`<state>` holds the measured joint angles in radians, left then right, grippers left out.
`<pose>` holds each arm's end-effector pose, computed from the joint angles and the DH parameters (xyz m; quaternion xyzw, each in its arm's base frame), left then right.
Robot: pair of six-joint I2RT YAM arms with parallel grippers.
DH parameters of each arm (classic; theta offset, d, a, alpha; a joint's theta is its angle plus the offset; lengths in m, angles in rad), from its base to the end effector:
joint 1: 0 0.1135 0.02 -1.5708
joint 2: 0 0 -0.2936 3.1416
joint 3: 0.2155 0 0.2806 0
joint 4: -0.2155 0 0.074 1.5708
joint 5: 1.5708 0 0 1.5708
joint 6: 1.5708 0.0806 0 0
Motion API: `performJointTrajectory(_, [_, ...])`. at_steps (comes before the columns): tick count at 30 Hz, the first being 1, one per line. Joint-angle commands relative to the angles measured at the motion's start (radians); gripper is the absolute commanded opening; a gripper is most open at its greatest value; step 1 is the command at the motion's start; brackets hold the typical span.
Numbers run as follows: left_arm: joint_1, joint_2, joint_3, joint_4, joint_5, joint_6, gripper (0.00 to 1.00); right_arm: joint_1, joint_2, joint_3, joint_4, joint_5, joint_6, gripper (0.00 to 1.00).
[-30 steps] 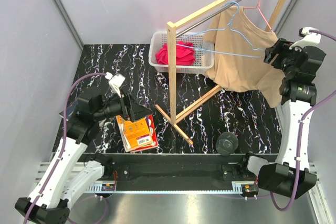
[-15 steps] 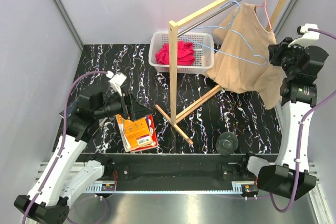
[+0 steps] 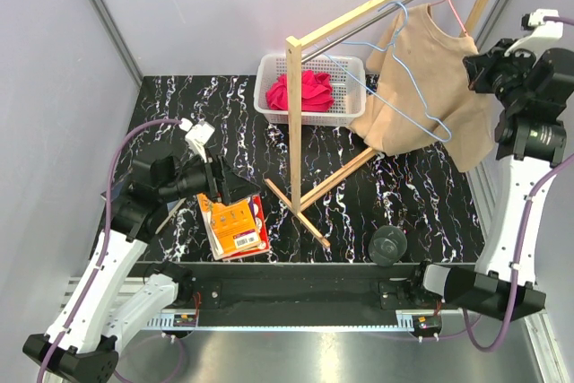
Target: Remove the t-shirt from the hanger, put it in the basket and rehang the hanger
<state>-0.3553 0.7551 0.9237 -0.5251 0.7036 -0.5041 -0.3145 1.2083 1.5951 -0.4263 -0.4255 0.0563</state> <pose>0.1631 -0.1161 0.3726 0.1388 0.7835 -0.4804 0.3690 0.2903 -0.0594 0.5412 -0.0139 0.7196 0.0637 0.6913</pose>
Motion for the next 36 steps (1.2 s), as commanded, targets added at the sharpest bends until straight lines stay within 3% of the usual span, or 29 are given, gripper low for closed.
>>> performJointTrajectory(1, [-0.004, 0.006, 0.050, 0.025, -0.009, 0.003, 0.80, -0.003, 0.059, 0.158, -0.066, -0.052, 0.025, 0.00])
performJointTrajectory(9, [-0.004, 0.006, 0.060, 0.025, -0.007, -0.002, 0.80, -0.003, 0.128, 0.294, -0.123, -0.081, 0.122, 0.00])
performJointTrajectory(26, [-0.004, -0.011, 0.055, 0.027, -0.027, -0.019, 0.80, -0.003, 0.272, 0.724, -0.472, -0.073, 0.212, 0.00])
performJointTrajectory(36, [-0.004, -0.017, 0.043, 0.033, -0.027, -0.022, 0.80, -0.003, 0.323, 0.787, -0.514, -0.130, 0.309, 0.00])
